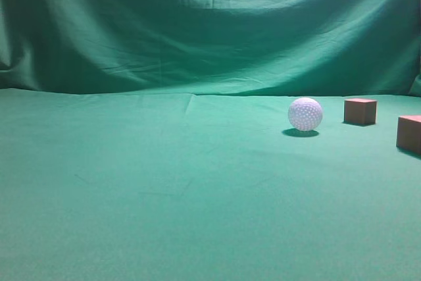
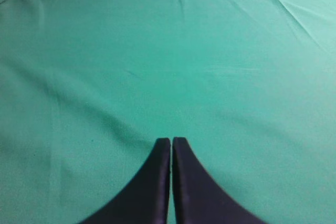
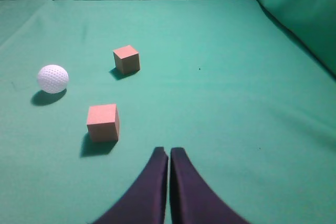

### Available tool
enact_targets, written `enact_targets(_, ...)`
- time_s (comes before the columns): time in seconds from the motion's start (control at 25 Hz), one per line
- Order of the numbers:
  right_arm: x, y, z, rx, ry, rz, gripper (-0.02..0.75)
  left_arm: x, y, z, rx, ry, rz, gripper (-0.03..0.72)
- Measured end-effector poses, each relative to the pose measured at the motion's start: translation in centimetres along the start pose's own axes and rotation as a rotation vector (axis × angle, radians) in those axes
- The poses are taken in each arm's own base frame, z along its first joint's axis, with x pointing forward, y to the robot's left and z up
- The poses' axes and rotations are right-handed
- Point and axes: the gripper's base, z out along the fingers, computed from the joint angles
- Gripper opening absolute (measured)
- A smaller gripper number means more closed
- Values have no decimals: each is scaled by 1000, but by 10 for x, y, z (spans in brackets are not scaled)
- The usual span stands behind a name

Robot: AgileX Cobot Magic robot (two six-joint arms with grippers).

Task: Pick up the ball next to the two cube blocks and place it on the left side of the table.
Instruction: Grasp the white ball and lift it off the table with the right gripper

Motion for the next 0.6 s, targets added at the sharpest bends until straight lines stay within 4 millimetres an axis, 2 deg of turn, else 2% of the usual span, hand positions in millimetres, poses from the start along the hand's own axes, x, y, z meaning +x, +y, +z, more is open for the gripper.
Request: enact_targets(0.6, 0, 0, 0, 0, 0, 0, 0, 0, 0, 0, 0, 0, 0, 0)
